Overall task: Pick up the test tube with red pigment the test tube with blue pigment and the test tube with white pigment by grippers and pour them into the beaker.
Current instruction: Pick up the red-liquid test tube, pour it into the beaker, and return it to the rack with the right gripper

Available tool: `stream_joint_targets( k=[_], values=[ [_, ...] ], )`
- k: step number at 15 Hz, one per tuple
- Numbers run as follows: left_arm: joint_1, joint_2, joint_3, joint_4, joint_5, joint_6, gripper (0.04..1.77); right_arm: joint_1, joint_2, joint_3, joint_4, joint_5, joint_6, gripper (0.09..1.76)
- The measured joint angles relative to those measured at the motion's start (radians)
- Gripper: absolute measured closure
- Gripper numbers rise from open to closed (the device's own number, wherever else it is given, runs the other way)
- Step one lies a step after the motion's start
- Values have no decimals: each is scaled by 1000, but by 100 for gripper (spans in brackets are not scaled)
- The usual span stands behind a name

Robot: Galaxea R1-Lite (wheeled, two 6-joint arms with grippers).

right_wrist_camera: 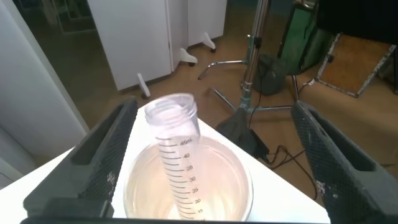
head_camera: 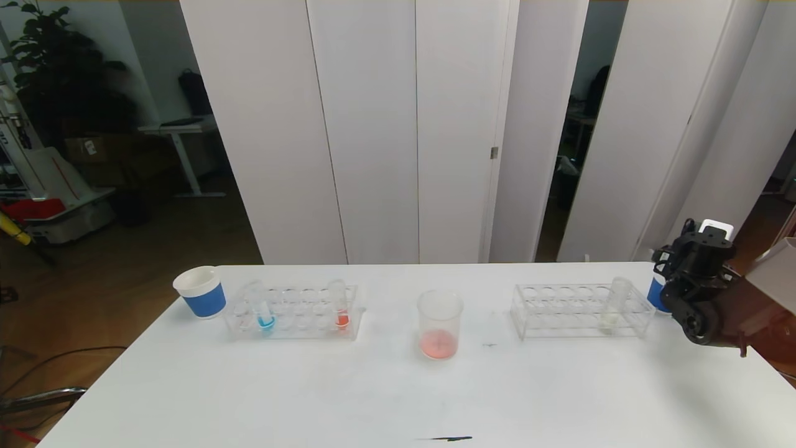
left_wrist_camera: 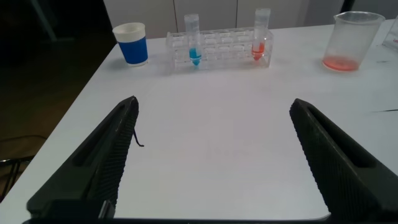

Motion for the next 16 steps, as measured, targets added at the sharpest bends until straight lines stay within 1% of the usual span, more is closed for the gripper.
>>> stream_joint_targets(
  k=[6, 9, 11, 13, 14, 16],
  values=[
    [0, 0, 0, 0, 0, 0, 7, 0, -45, 23, -1, -4, -61, 10],
    [0, 0, 0, 0, 0, 0, 7, 7, -104, 44, 1, 27, -65, 10],
    [0, 0, 0, 0, 0, 0, 7, 10, -171, 72, 14, 76, -84, 10],
    [0, 0, 0, 0, 0, 0, 7, 14, -249, 111, 50, 164, -96, 10],
    [0, 0, 0, 0, 0, 0, 7, 16, -293, 132, 90, 219, -98, 10],
    [0, 0, 0, 0, 0, 0, 7, 18, -379, 162, 188, 284, -100, 10]
  ],
)
